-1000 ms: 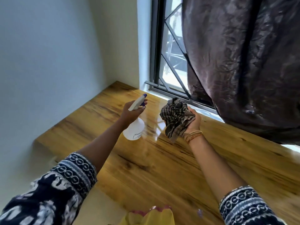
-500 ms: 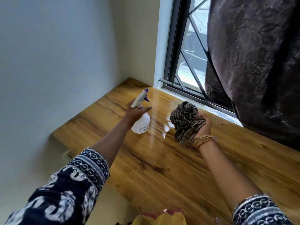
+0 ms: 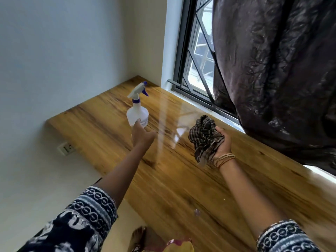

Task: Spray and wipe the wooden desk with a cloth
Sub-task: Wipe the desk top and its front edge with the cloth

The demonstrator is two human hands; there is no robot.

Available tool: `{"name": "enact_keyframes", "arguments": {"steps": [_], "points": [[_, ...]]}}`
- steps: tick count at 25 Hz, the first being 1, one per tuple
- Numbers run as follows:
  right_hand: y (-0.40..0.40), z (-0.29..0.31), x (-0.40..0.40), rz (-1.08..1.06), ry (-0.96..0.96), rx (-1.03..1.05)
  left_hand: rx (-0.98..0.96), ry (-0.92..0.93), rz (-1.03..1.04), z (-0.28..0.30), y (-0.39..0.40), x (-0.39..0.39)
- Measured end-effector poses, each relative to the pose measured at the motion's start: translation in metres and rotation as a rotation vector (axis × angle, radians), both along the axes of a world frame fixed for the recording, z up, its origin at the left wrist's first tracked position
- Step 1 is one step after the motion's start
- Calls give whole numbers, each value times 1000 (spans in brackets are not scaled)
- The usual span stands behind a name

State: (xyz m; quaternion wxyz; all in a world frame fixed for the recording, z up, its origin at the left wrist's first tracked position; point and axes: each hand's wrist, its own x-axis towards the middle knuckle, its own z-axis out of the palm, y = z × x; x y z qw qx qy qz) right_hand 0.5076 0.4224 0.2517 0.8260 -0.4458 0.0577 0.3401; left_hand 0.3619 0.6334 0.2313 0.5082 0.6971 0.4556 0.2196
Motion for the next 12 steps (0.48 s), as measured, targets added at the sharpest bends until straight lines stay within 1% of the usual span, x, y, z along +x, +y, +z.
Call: {"name": "enact_keyframes", "arguments": {"steps": [3,4,5,7,8,9,10,11,12], "points": [[-37,-10,10,-72,-39,-159,-60,116,-33,-8,-47,3],[-50,-12,11,-96,-130,-275,-80,158,-55,-12,-62,4],[-61,-13,12,-125,-302,-455,-82,189,-88,-17,-73,7],[-82,-14,11,-160,-719,-822,-37,220,-164,-24,-91,10],[-91,-17,12,-97,-914,-988,2,224,-196,-27,-96,13],[-96,-24,18,24,-1034,-1175,55,244,-226,-30,-98,16],[-100,-28,21,146,-1081,-1348,127,283,-254,-30,-99,17],[-103,-37,28,244,-1089,-1474,205,322,-284,-29,-98,18],[-103,-43,33,320,-1092,-1540,284,352,-325,-29,-96,19]]}}
